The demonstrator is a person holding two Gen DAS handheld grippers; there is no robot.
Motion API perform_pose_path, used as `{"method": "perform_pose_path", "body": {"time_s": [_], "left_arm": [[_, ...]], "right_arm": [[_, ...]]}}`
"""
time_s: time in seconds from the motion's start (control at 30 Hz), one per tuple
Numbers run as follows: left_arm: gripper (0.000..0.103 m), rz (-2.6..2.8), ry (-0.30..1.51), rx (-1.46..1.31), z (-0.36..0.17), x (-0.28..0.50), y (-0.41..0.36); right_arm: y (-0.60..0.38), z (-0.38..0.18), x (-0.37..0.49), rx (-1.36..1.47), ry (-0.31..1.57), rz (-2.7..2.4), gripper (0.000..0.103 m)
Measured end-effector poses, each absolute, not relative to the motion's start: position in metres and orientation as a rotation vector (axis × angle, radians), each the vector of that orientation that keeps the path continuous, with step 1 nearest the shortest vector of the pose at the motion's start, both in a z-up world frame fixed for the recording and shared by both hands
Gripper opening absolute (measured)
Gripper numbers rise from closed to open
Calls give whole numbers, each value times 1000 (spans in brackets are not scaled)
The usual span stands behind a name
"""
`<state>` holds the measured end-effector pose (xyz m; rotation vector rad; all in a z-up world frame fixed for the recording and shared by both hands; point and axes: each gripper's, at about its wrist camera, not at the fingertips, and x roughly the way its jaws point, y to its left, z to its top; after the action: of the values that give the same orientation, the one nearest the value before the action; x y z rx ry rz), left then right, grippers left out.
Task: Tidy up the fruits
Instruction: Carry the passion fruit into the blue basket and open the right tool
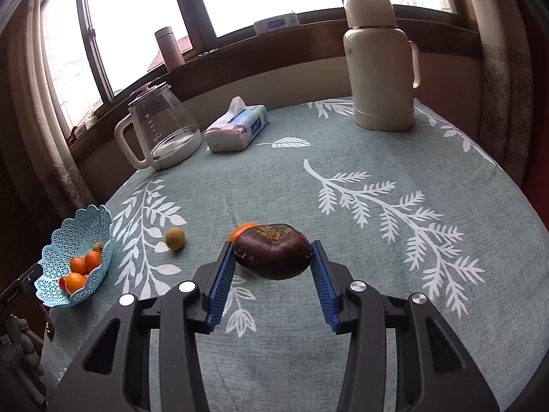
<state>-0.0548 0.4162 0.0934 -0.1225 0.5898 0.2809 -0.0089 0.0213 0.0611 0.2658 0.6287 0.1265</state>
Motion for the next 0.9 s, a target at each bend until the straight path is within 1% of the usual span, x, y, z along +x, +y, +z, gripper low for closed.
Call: {"method": "perform_pose_path", "body": {"time_s": [0.43, 0.7, 0.8, 0.83, 0.9], "left_arm": [[98, 289, 531, -208, 117, -69, 446], [99, 273, 528, -238, 118, -72, 450], [99, 270, 528, -243, 118, -71, 450], [99, 272, 528, -245, 118, -71, 450], [99, 277, 531, -250, 117, -71, 452]], "right_arm": [[166, 102, 9, 134, 619, 436, 45], [233, 95, 22, 100, 667, 535, 45], [244, 90, 30, 110, 679, 544, 48], [246, 90, 31, 114, 680, 546, 52], [244, 91, 33, 125, 674, 543, 53]]}}
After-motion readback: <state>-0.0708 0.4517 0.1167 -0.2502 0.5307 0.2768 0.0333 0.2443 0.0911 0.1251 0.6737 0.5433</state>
